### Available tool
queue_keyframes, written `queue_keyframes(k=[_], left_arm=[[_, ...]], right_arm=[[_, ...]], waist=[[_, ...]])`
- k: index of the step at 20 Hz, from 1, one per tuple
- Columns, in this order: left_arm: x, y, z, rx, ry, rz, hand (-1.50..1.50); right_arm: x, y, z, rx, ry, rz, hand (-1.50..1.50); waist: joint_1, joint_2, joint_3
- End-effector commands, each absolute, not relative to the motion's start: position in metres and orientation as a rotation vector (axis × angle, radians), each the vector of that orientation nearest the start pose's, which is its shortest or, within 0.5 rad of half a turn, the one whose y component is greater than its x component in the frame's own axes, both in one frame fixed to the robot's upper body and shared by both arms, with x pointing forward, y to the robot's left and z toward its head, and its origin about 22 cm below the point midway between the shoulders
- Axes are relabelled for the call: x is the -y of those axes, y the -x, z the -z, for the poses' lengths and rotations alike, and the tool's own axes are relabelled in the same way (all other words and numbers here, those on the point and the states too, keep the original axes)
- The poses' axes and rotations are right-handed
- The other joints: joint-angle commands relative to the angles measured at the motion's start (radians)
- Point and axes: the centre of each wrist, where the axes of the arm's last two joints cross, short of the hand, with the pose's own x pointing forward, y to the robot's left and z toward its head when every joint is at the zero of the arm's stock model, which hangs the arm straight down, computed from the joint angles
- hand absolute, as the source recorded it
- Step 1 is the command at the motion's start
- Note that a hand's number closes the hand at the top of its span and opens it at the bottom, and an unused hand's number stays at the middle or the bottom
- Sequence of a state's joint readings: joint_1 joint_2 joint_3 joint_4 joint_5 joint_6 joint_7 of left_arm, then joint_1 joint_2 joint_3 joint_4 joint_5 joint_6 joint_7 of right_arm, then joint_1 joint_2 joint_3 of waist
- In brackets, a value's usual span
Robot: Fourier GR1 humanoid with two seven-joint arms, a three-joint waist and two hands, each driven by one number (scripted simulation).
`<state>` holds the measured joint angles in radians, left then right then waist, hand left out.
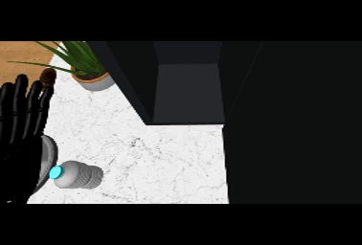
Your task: Pick up the bottled water, place it into the cabinet and close the cabinet
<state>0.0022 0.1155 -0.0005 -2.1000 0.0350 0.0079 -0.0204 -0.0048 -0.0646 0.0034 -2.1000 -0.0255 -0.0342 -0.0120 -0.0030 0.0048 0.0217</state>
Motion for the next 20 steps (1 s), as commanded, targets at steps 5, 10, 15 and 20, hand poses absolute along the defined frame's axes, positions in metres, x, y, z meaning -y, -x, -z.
queue_keyframes(k=[5,10,15,20], left_arm=[[-0.279,-0.161,-0.131,2.083,-0.319,-0.06,-1.5],[-0.286,-0.142,-0.115,1.821,-0.235,-0.272,-1.5],[-0.259,-0.108,-0.134,1.807,-0.238,-0.288,-1.5],[-0.258,-0.092,-0.136,1.77,-0.276,-0.301,-1.5]], right_arm=[[0.247,-0.182,-0.134,2.127,-0.026,-0.082,-1.5],[0.239,-0.153,-0.13,1.863,-0.196,-0.089,-1.5],[0.231,-0.116,-0.135,1.841,-0.209,-0.076,-1.5],[0.24,-0.105,-0.141,1.83,-0.207,-0.069,-1.5]], waist=[[0.012,-0.011,-0.022],[0.006,-0.012,-0.022],[0.0,-0.01,-0.021],[0.003,-0.008,-0.021]])
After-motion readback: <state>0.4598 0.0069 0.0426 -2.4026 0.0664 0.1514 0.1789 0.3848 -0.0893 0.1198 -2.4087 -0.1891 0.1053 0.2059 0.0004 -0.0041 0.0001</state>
